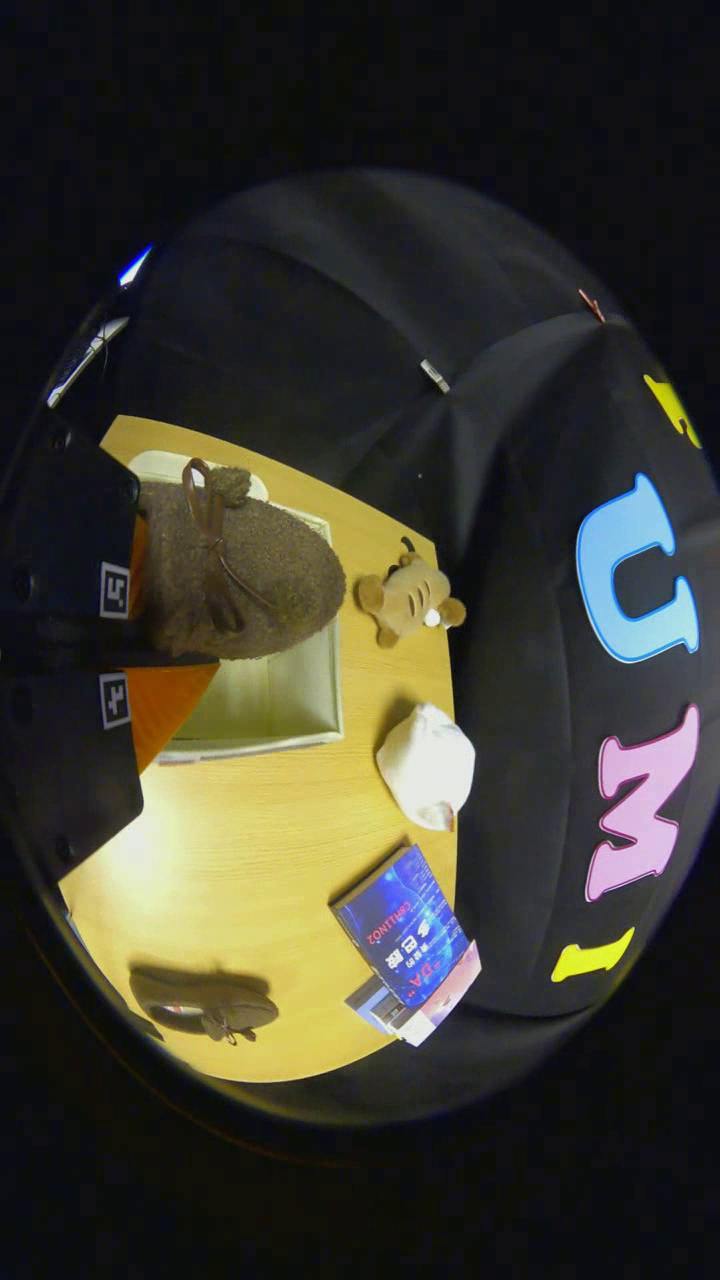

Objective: Open the storage box then place both shoes into the box .Put the left shoe in first, then the right shoe, with the right side of both shoes facing outward in a uniform manner.

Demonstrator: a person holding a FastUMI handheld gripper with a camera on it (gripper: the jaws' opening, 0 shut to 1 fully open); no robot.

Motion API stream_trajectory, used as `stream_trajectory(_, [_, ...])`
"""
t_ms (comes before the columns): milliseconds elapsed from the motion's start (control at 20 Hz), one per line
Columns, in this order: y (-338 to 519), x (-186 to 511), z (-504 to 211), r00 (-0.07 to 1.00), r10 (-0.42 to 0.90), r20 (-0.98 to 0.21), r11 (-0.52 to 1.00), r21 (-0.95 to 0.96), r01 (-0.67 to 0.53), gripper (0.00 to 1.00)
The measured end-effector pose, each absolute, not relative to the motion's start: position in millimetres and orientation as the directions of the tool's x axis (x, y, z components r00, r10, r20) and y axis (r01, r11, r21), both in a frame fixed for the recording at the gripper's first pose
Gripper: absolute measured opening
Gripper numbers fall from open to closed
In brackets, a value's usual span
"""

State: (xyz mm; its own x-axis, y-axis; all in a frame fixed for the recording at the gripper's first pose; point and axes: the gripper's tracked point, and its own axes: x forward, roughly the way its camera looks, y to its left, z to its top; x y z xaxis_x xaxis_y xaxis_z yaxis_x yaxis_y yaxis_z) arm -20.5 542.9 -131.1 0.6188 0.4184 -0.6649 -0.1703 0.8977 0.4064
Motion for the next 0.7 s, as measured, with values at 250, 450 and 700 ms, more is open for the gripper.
stream_trajectory(250, [568.4,-4.0,-187.4,0.558,0.339,-0.758,0.932,0.351,-0.089,0.05])
stream_trajectory(450, [588.0,-5.0,-220.3,0.512,0.307,-0.802,0.947,0.312,-0.080,0.05])
stream_trajectory(700, [606.3,-14.8,-238.3,0.466,0.326,-0.823,0.944,0.310,-0.114,0.05])
